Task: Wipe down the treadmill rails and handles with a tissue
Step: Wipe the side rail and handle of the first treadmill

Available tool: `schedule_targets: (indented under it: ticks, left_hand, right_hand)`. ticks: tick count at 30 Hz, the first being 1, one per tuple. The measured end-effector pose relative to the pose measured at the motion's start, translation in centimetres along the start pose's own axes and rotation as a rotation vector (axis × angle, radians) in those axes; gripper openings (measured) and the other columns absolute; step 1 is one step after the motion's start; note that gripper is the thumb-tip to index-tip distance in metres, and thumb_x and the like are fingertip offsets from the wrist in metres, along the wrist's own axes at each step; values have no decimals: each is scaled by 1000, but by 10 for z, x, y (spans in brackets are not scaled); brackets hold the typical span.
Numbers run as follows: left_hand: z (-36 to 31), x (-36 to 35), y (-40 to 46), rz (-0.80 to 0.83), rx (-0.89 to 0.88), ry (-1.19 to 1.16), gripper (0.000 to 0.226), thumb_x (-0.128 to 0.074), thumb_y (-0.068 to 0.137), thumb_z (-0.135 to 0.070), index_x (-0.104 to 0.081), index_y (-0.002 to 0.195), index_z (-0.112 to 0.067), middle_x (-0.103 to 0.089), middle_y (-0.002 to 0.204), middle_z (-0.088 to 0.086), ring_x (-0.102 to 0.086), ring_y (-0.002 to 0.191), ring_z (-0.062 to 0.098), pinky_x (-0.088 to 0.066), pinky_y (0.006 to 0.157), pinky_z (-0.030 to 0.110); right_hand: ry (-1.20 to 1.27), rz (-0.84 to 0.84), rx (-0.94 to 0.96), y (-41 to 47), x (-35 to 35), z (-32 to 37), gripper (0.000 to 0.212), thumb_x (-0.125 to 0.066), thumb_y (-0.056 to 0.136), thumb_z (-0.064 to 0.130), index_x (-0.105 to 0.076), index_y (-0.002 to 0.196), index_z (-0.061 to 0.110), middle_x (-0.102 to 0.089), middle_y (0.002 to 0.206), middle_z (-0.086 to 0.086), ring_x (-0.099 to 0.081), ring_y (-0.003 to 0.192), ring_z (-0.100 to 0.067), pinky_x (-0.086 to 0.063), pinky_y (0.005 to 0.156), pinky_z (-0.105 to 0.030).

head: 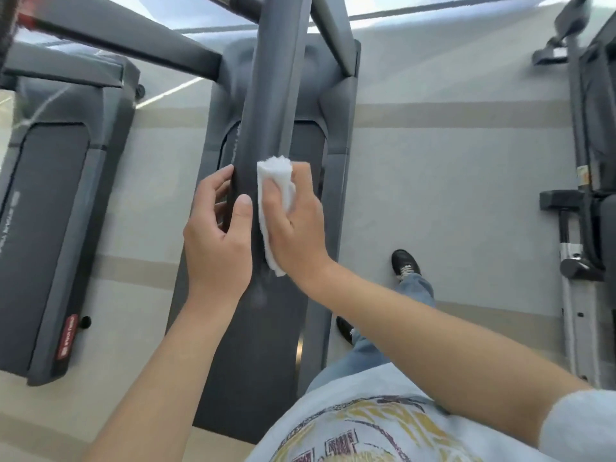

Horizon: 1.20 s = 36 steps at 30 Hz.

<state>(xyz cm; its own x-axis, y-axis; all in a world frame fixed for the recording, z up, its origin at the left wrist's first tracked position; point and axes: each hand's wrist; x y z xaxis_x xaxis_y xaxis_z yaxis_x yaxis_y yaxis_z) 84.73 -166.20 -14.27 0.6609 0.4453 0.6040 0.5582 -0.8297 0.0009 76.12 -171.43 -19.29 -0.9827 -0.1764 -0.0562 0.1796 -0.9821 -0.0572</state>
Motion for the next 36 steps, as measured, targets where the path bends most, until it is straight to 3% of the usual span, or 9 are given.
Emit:
schedule_targets:
  ticks: [3,6,9,13,19,24,29,32,36]
  left_hand:
    - [0,1,1,-6,8,15,38,-56,106,-24,-58,143,-27,-66,134,-14,-62,125,5,-52,105,26]
    - [-5,2,1,-7,8,77,39,-56,106,-23,-57,146,-24,-63,135,-16,-58,125,-5,-45,105,13]
    - [-12,0,0,-3,16,180,40,-55,107,-26,-54,147,-23,-63,138,-11,-58,125,5,-46,107,23]
    - [-29,-4,5,-22,100,241,37,-59,104,-32,-54,141,-26,-63,124,-15,-58,108,7,-47,92,23]
    - [-56,-29,35,-24,221,321,50,-61,103,-38,-45,149,-25,-58,137,-11,-53,114,9,-39,91,26]
    - [-60,-37,41,-83,279,335,25,-65,96,-43,-50,110,-29,-60,92,-14,-57,77,9,-37,59,25]
    - [-66,-44,36,-134,279,434,47,-61,100,-47,-50,143,-32,-65,124,-15,-59,97,9,-43,77,30]
    - [-71,-47,36,-167,325,428,52,-62,100,-50,-49,147,-32,-65,135,-15,-65,115,16,-46,85,32]
    - [-74,-49,38,-174,353,420,54,-64,98,-52,-51,147,-34,-63,138,-18,-64,120,14,-48,92,34]
  right_hand:
    - [-14,118,11,-31,6,-3,6,-53,110,31,-47,111,29,-61,87,14,-63,79,-12,-51,68,-34]
    - [-83,158,2,1,12,6,11,-51,111,34,-45,110,25,-57,84,14,-59,73,-9,-46,66,-24]
    - [-175,62,50,71,14,20,18,-53,109,37,-46,105,21,-59,86,5,-58,75,-8,-43,65,-18]
    - [-532,68,354,168,12,40,28,-60,104,43,-58,109,16,-59,105,4,-58,79,-13,-46,67,-28]
    - [-926,241,721,199,-1,57,36,-58,100,48,-73,90,17,-57,88,1,-54,68,-18,-42,57,-33]
    - [-746,531,921,167,14,41,37,-63,98,42,-67,76,12,-52,77,-2,-49,60,-23,-41,51,-38]
    - [-770,496,1015,229,23,46,34,-68,95,42,-69,76,14,-53,74,-2,-45,56,-21,-43,56,-43]
    - [-833,438,883,283,30,65,32,-65,97,45,-76,89,16,-56,83,-1,-39,64,-16,-49,66,-43]
    - [-941,542,776,301,28,79,38,-55,101,48,-75,100,16,-51,90,4,-44,71,-20,-42,71,-36]
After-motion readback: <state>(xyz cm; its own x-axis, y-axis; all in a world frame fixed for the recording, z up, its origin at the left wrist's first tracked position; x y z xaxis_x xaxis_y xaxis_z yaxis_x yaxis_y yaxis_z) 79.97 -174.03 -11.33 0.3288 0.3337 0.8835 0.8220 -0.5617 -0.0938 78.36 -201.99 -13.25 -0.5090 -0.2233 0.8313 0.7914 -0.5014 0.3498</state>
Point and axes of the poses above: each hand's wrist, its own y-axis towards the middle knuckle, its own x-axis out of the back of the hand, z = x × y
